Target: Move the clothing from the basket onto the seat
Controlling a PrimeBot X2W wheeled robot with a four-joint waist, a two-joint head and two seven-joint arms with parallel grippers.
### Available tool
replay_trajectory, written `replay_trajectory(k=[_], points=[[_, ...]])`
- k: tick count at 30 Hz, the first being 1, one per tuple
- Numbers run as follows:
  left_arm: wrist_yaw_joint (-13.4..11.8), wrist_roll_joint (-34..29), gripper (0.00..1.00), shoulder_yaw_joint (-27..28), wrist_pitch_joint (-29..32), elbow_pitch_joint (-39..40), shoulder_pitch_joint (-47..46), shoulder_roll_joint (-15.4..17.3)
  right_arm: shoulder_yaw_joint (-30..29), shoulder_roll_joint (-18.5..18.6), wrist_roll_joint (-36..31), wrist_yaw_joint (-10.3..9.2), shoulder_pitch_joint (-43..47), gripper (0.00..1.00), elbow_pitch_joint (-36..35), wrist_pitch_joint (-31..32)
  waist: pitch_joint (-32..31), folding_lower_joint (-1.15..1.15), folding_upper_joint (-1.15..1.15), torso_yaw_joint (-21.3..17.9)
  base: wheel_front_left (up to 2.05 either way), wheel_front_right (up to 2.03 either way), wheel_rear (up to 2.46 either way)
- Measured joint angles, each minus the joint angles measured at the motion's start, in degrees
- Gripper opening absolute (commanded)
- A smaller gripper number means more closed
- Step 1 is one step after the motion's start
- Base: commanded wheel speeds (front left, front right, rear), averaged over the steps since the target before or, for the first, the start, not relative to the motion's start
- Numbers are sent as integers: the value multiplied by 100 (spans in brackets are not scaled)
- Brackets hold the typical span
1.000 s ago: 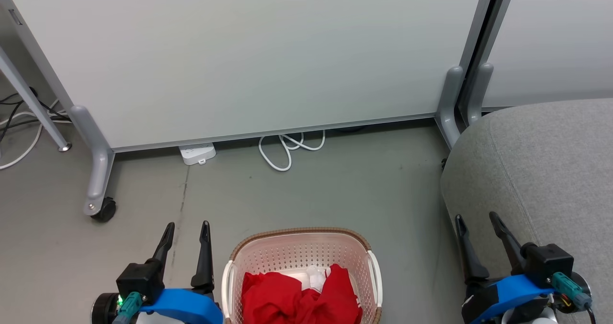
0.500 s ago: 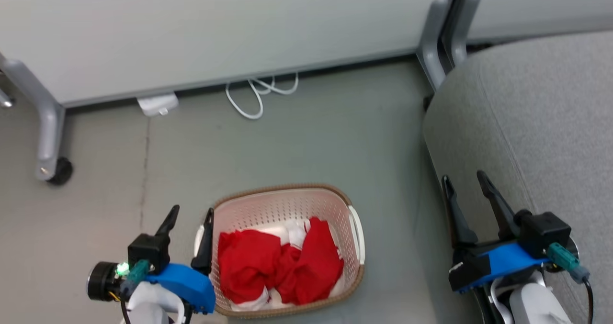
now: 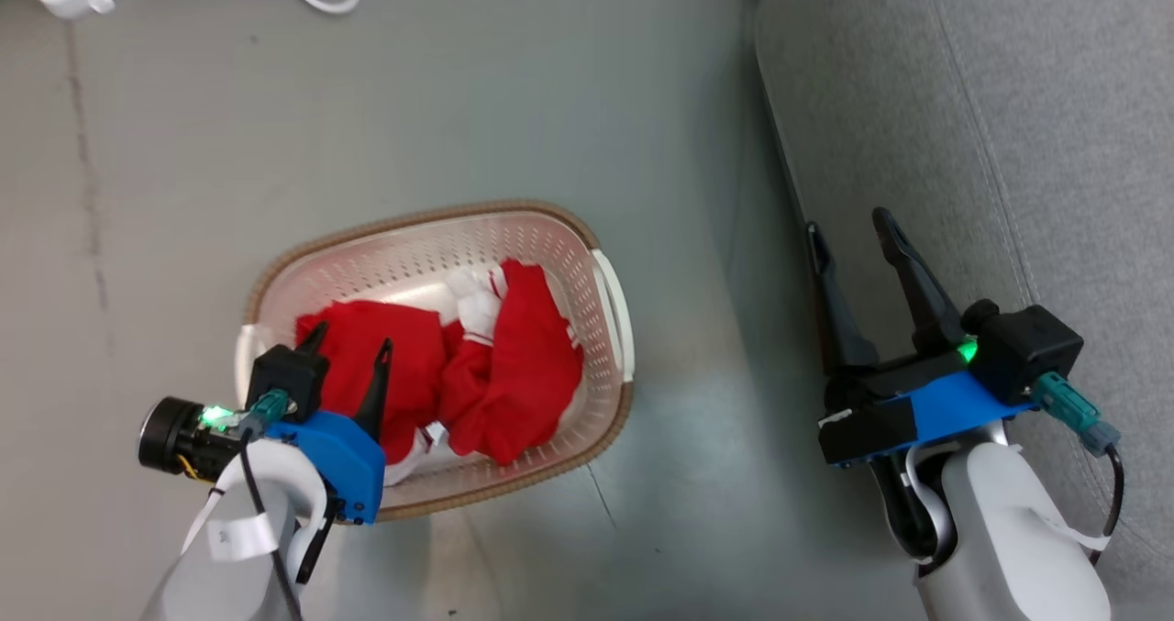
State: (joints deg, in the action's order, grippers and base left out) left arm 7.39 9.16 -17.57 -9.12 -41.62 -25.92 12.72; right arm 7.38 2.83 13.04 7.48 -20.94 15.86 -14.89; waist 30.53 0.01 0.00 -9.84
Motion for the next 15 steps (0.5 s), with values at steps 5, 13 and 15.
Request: replay_trajectory(k=[5, 13, 15], points=[[2, 42, 100, -498, 246, -363, -386, 211, 167, 2, 176, 0, -189, 100, -71, -8, 505, 0, 0, -278, 0, 0, 0], [2, 41, 100, -832, 719, -1011, -900, 535, 338, 0, 379, 0, -307, 100, -180, -8, 1046, 0, 0, -647, 0, 0, 0], [-86, -52, 100, -892, 903, -1174, -1016, 606, 360, 0, 397, 0, -354, 100, -211, -9, 1156, 0, 0, -704, 0, 0, 0]])
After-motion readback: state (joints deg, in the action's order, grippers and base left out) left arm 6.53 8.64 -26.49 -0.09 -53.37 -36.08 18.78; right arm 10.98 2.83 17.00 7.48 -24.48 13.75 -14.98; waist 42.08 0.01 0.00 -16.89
